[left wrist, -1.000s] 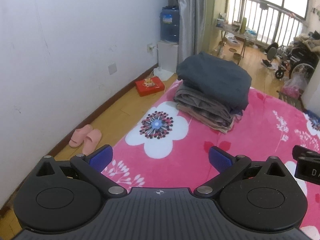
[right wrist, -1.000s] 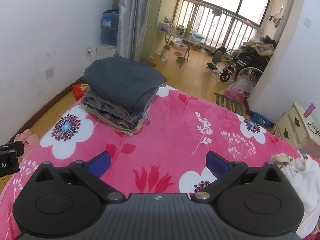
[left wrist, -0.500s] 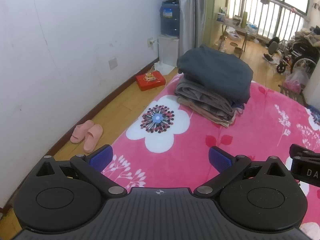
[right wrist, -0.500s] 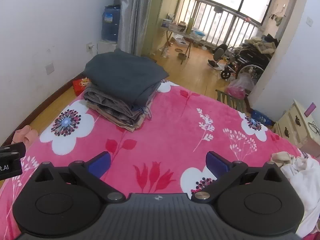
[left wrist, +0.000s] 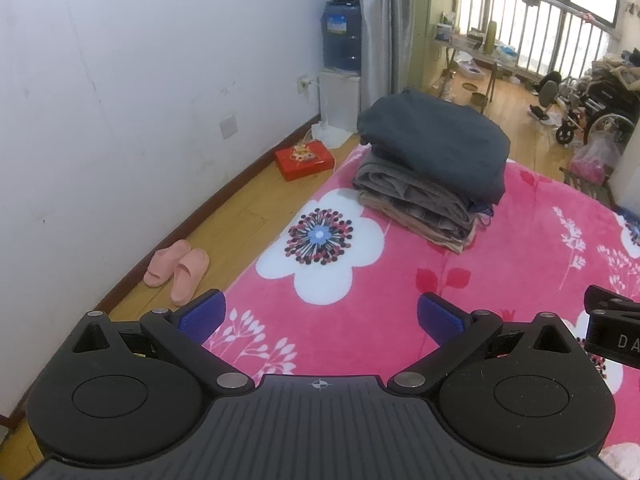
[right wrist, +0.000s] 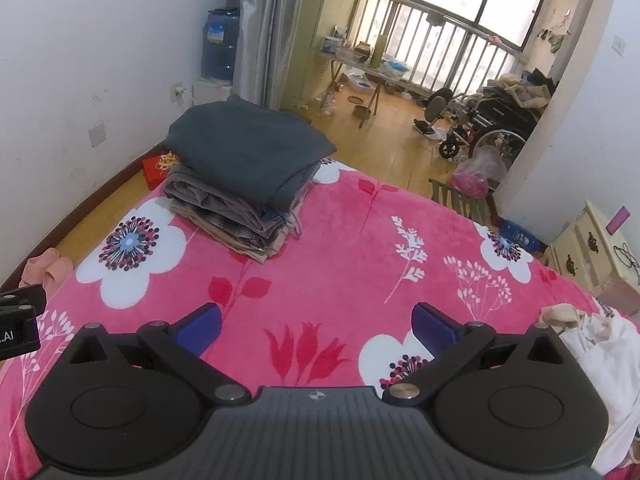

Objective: Fold clothes

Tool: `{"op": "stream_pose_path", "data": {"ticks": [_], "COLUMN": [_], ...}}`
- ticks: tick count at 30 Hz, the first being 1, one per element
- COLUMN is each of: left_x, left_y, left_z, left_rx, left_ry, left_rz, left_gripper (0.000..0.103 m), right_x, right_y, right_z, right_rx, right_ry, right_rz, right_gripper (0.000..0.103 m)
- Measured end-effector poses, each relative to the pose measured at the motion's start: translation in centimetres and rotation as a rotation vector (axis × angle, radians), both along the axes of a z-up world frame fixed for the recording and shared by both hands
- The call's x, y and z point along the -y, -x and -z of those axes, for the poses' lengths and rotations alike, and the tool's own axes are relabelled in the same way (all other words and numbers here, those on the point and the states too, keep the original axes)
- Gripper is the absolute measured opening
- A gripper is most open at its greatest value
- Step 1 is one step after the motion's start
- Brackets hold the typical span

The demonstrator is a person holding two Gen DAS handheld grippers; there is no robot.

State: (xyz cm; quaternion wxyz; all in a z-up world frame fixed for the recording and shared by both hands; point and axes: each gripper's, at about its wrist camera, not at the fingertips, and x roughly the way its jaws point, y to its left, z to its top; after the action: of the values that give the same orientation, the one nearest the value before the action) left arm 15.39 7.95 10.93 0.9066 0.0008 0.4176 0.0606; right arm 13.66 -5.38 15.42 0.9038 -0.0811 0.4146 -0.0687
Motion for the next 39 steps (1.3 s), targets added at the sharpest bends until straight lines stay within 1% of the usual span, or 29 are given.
{"op": "stream_pose_path", "data": {"ticks": [24,39], "left_x": [0.10,0.09], "left_y": [0.08,0.16], "left_z": [0.23,-0.10], "left_rx": [-0.010,0.004], "left_ry": [-0.009,-0.013], "left_rz": [0.007,0.010], "left_gripper": [0.103,0.103], "right_x": [-0.20,-0.06], "right_y": [0.00,-0.01], "right_z": [0.09,0.14], "right_rx": [0.000,0.002], "right_ry": [-0.005,-0.008], "right_rz": [0.015,0.035], "right_gripper": [0.103,0.103]}}
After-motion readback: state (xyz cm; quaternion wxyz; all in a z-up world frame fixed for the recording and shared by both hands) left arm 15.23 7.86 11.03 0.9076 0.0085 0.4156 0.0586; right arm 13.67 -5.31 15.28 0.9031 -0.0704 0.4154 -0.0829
